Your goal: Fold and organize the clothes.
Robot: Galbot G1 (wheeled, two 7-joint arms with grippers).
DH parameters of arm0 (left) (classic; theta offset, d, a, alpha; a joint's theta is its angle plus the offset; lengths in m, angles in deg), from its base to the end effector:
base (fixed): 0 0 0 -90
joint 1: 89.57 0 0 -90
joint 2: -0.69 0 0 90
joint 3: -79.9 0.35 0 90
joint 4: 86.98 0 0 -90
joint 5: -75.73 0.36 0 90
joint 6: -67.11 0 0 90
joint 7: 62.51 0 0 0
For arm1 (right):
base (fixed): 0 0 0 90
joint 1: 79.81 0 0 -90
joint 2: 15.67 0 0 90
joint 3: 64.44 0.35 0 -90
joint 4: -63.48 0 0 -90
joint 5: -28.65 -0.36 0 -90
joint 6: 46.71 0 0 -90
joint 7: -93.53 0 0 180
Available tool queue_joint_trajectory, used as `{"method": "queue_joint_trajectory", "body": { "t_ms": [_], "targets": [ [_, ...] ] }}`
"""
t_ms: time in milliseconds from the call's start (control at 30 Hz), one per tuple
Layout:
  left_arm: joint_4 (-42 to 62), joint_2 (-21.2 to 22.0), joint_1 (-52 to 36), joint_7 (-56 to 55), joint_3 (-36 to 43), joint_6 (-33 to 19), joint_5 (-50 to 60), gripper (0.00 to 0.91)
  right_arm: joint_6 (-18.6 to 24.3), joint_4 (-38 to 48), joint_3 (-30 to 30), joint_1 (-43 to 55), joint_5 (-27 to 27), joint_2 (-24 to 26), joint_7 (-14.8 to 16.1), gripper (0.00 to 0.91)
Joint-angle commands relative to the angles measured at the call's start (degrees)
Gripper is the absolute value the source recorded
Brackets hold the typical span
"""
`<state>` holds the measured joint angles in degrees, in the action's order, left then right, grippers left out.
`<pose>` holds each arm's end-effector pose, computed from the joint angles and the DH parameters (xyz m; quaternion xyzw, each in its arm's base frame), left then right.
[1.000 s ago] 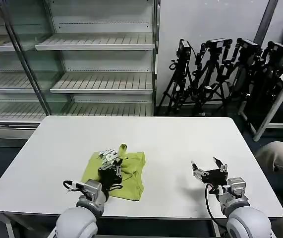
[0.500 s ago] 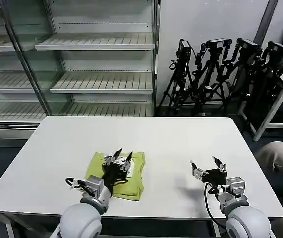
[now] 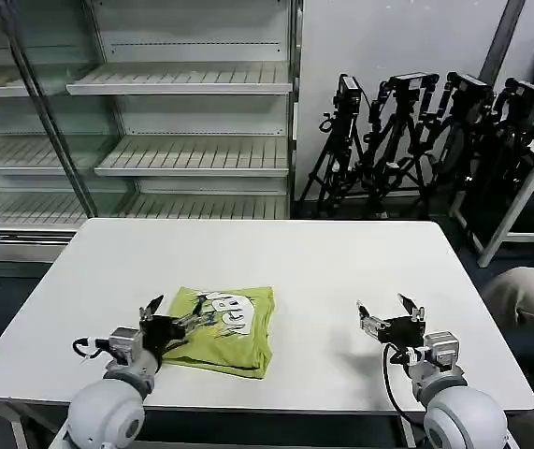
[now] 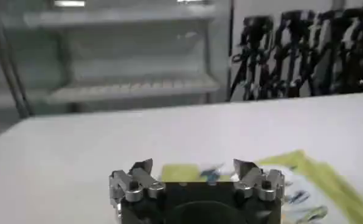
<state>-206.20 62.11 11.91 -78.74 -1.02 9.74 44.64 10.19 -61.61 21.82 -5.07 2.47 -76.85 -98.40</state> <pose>0.2689 0.0398 -0.2350 -0.0582 -0.9790 -0.0224 0.1939 0.2482 -0.0521 -0.2072 0.0608 -0.9846 0.0542 0.1548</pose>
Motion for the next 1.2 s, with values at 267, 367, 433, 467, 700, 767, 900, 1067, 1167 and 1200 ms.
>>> {"method": "queue_joint_trajectory", "body": {
  "t_ms": [267,367,433,467,700,767,900,1067,1167,1200],
  "targets": [
    [8.7,0.6,0.4,3.4,-4.7,0.5,-10.3,0.020,0.0,0.2,0.3,0.1,0.0,0.2,0.0,0.907],
    [9.2,0.5,0.0,3.3,-4.6,0.4,-10.2,0.020,0.0,0.2,0.4,0.0,0.0,0.2,0.0,0.907],
    [8.9,0.4,0.1,3.4,-4.4,0.5,-10.3,0.020,0.0,0.2,0.4,-0.1,0.0,0.2,-0.1,0.907],
    [8.7,0.4,0.2,3.4,-4.3,0.5,-10.4,0.020,0.0,0.2,0.4,-0.1,0.0,0.2,-0.1,0.907],
    [7.6,0.0,0.8,5.6,-5.4,0.4,-15.3,0.020,0.0,0.3,0.4,0.1,0.0,0.2,-0.1,0.907],
    [7.4,0.2,0.8,6.0,-5.6,0.3,-15.7,0.010,0.0,0.4,0.4,0.1,0.0,0.2,-0.1,0.907],
    [7.4,0.7,0.6,6.4,-5.4,-0.1,-15.7,0.010,0.0,0.3,0.1,0.0,0.1,0.0,-0.2,0.907],
    [6.9,1.1,0.3,7.6,-5.6,-1.8,-14.3,0.010,0.0,0.2,0.0,0.3,0.1,0.1,-0.2,0.907],
    [6.9,-0.2,-0.2,8.2,-7.9,-2.5,-13.6,0.000,0.0,0.2,-0.1,0.5,0.1,0.2,-0.3,0.907],
    [6.8,-0.9,-0.4,8.1,-9.1,-2.4,-13.6,0.000,0.0,0.1,-0.2,0.5,0.1,0.2,-0.3,0.907]
  ]
}}
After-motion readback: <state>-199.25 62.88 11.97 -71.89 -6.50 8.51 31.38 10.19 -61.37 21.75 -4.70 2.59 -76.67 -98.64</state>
